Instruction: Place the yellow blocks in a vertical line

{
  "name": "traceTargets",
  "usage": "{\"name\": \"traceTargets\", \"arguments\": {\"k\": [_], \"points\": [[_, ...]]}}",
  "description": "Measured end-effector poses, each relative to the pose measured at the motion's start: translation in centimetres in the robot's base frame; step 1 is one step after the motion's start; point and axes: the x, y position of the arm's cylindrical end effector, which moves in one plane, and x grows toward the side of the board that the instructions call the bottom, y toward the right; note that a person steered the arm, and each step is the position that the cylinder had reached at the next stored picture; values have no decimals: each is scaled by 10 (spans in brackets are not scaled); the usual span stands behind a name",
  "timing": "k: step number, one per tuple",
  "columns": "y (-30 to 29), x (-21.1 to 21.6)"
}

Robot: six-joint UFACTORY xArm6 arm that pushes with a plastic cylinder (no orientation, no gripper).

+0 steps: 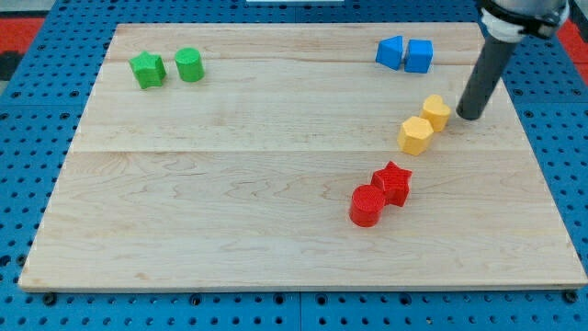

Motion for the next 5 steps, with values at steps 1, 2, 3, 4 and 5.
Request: {"name": "traceTargets", "arguments": {"k": [1,2,3,4,5], "points": [[-68,3],[-41,14],[10,60],[-28,79],[-68,61]]}}
